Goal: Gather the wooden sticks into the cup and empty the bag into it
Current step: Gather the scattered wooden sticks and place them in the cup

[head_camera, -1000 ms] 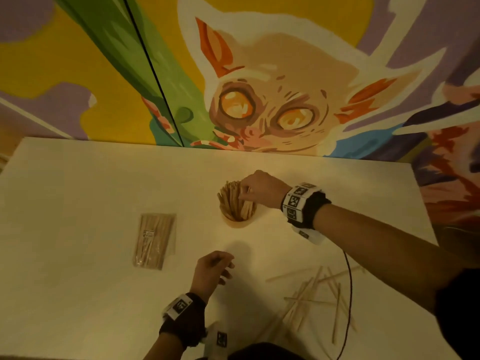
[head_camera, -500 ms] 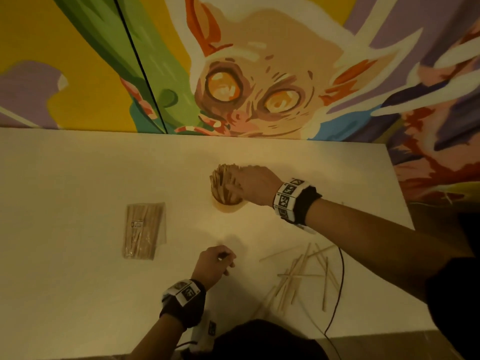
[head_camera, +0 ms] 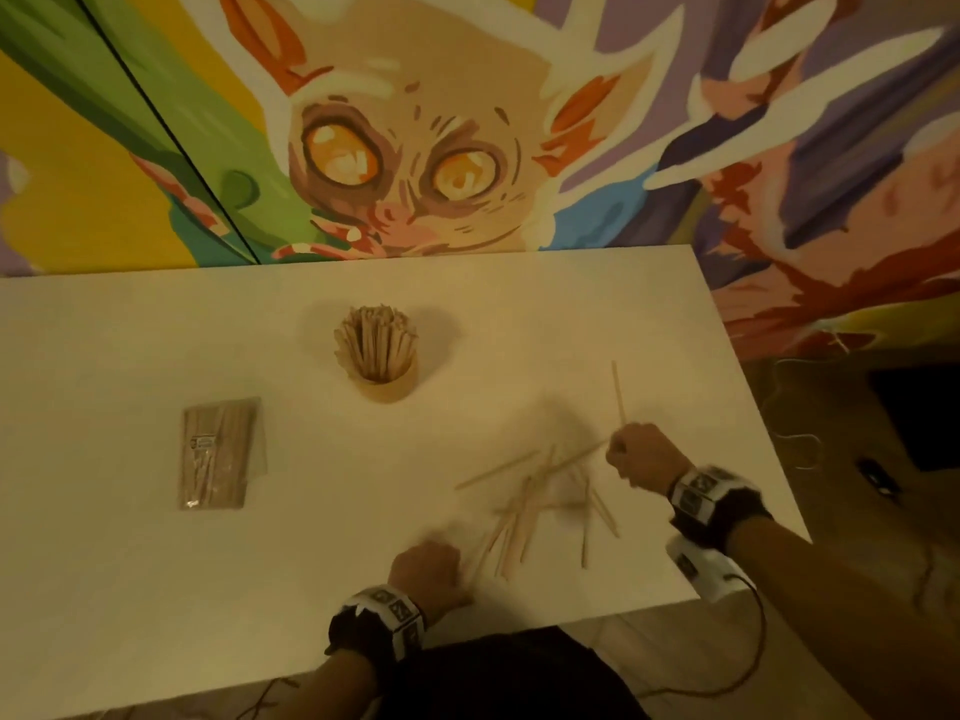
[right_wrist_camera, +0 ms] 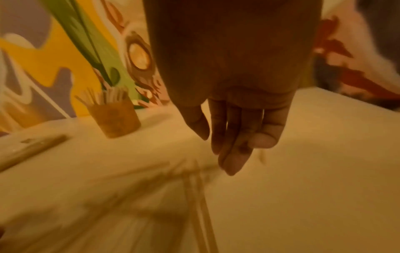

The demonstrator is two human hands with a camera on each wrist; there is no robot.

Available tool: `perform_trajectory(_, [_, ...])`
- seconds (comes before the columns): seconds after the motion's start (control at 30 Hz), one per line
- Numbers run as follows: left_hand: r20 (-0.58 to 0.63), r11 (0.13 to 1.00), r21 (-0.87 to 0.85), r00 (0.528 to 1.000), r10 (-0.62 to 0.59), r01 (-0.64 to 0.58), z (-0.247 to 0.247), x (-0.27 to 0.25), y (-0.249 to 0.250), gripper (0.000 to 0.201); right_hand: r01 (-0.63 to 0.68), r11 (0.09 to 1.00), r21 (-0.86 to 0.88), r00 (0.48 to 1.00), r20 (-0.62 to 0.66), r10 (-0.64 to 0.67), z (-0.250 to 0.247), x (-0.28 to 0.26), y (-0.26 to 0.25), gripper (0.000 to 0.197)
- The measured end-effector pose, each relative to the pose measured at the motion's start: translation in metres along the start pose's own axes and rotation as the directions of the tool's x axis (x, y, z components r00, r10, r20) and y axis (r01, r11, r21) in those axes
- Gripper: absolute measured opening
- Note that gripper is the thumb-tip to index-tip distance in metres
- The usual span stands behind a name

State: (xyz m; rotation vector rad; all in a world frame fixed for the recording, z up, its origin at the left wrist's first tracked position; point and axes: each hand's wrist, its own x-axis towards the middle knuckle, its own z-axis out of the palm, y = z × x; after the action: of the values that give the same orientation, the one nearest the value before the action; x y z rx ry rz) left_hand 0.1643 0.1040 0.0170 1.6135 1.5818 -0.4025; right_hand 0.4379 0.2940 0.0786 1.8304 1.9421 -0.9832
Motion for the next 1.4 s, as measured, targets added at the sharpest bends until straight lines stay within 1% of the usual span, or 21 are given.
perform_trajectory(0.03, [-0.022, 1.0, 0.004, 1.0, -0.021, 0.021, 0.005, 0.0, 0.004, 0.039, -0.046, 0.998, 0.041, 0.999, 0.03, 0.045, 0.013, -0.007, 0.023, 0.022])
perform_trajectory(0.1, [-0.084, 0.998, -0.015, 0.995, -0.055, 0.054, 0.011, -0.002, 0.011, 0.035, -0.106, 0.986, 0.126, 0.992, 0.077, 0.097, 0.035, -0.021, 0.056, 0.021])
perform_trajectory(0.2, [-0.177, 0.989, -0.113, 0.977, -0.117, 0.098, 0.019, -0.004, 0.013, 0.032, -0.115, 0.97, 0.216, 0.989, 0.116, 0.092, 0.059, -0.03, 0.081, 0.019])
perform_trajectory(0.27, [-0.239, 0.971, -0.202, 0.955, -0.174, 0.126, 0.022, -0.004, 0.012, 0.029, -0.089, 0.971, 0.224, 0.993, 0.096, 0.069, 0.068, -0.028, 0.086, 0.019])
perform_trajectory(0.37, [-0.302, 0.938, -0.303, 0.916, -0.263, 0.17, 0.02, -0.004, 0.015, 0.018, -0.04, 0.973, 0.225, 0.997, 0.068, 0.026, 0.075, -0.022, 0.085, 0.015])
perform_trajectory(0.5, [-0.394, 0.892, -0.416, 0.849, -0.352, 0.177, 0.018, 0.006, 0.033, 0.018, 0.049, 0.977, 0.206, 0.992, 0.102, -0.071, 0.074, -0.023, 0.069, 0.01])
perform_trajectory(0.6, [-0.389, 0.882, -0.43, 0.843, -0.372, 0.191, 0.013, 0.017, 0.057, 0.025, 0.11, 0.975, 0.194, 0.982, 0.13, -0.137, 0.077, -0.025, 0.054, 0.009])
perform_trajectory(0.7, [-0.369, 0.89, -0.411, 0.856, -0.362, 0.199, 0.008, 0.028, 0.084, 0.026, 0.117, 0.958, 0.262, 0.971, 0.171, -0.165, 0.083, -0.027, 0.039, 0.007])
perform_trajectory(0.77, [-0.351, 0.909, -0.36, 0.872, -0.341, 0.21, 0.004, 0.034, 0.1, 0.025, 0.112, 0.94, 0.323, 0.966, 0.188, -0.18, 0.087, -0.028, 0.031, 0.005])
perform_trajectory(0.87, [-0.333, 0.929, -0.29, 0.886, -0.323, 0.229, 0.002, 0.04, 0.116, 0.027, 0.108, 0.917, 0.385, 0.957, 0.209, -0.2, 0.091, -0.028, 0.02, 0.013])
perform_trajectory(0.97, [-0.327, 0.929, -0.281, 0.886, -0.328, 0.24, 0.002, 0.044, 0.123, 0.026, 0.089, 0.883, 0.461, 0.959, 0.199, -0.201, 0.096, -0.026, 0.016, 0.02])
perform_trajectory(1.03, [-0.331, 0.914, -0.324, 0.876, -0.35, 0.243, 0.001, 0.044, 0.123, 0.024, 0.077, 0.852, 0.518, 0.962, 0.186, -0.201, 0.1, -0.022, 0.017, 0.02])
perform_trajectory(1.1, [-0.341, 0.882, -0.401, 0.854, -0.394, 0.247, 0.0, 0.045, 0.123, 0.024, 0.062, 0.825, 0.562, 0.96, 0.193, -0.204, 0.101, -0.022, 0.017, 0.021])
perform_trajectory(1.2, [-0.367, 0.845, -0.492, 0.83, -0.42, 0.211, 0.0, 0.047, 0.128, 0.026, 0.06, 0.792, 0.608, 0.937, 0.24, -0.255, 0.1, -0.027, 0.015, 0.028])
perform_trajectory(1.27, [-0.359, 0.818, -0.541, 0.825, -0.436, 0.196, 0.001, 0.048, 0.132, 0.032, 0.066, 0.769, 0.636, 0.923, 0.254, -0.289, 0.102, -0.029, 0.014, 0.034])
perform_trajectory(1.33, [-0.357, 0.816, -0.541, 0.822, -0.443, 0.204, 0.003, 0.048, 0.135, 0.038, 0.043, 0.752, 0.658, 0.916, 0.274, -0.293, 0.104, -0.028, 0.014, 0.037])
perform_trajectory(1.4, [-0.388, 0.839, -0.505, 0.816, -0.429, 0.201, 0.002, 0.047, 0.138, 0.04, 0.035, 0.755, 0.654, 0.906, 0.299, -0.3, 0.107, -0.025, 0.016, 0.038])
